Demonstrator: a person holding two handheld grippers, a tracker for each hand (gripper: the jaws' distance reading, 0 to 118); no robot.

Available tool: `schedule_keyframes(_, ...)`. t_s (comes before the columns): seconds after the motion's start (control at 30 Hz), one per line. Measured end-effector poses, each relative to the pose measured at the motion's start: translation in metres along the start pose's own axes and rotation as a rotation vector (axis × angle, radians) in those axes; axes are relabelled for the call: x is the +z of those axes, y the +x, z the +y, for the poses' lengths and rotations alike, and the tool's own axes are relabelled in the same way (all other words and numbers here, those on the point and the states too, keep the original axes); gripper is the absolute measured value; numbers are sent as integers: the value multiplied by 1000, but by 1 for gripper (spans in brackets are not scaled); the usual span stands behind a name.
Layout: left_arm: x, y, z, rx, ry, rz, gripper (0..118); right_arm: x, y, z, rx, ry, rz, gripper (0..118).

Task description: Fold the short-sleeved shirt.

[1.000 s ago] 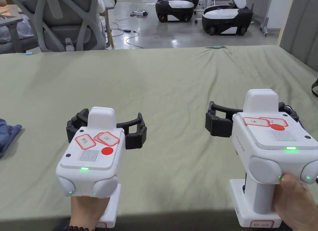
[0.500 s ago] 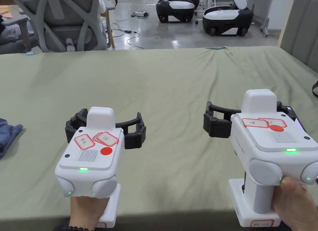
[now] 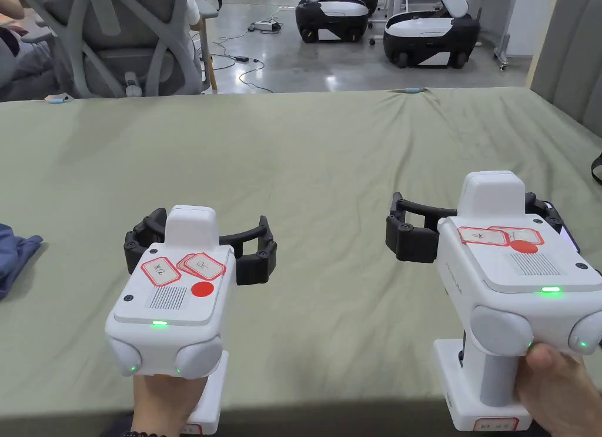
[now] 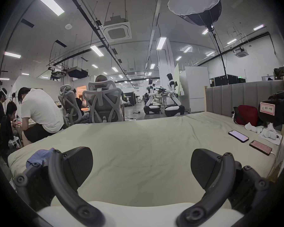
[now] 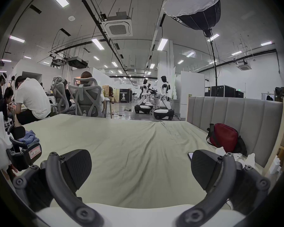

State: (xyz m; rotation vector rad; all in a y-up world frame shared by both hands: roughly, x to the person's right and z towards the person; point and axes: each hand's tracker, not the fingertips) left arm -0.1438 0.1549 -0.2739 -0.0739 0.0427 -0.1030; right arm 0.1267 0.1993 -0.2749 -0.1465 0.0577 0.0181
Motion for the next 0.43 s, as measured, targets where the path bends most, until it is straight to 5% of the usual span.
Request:
schedule_keyframes(0.17, -2, 1, 5, 1, -2, 1, 118, -12, 7, -5, -30, -75, -23, 118)
schedule_keyframes(0.3, -1, 2, 5, 17, -11, -4, 118, 4, 10, 3, -89, 5, 76, 118)
schedule_keyframes(0.43, 2, 2, 6, 11, -5, 3, 118, 6, 6, 12, -86, 0, 15, 118)
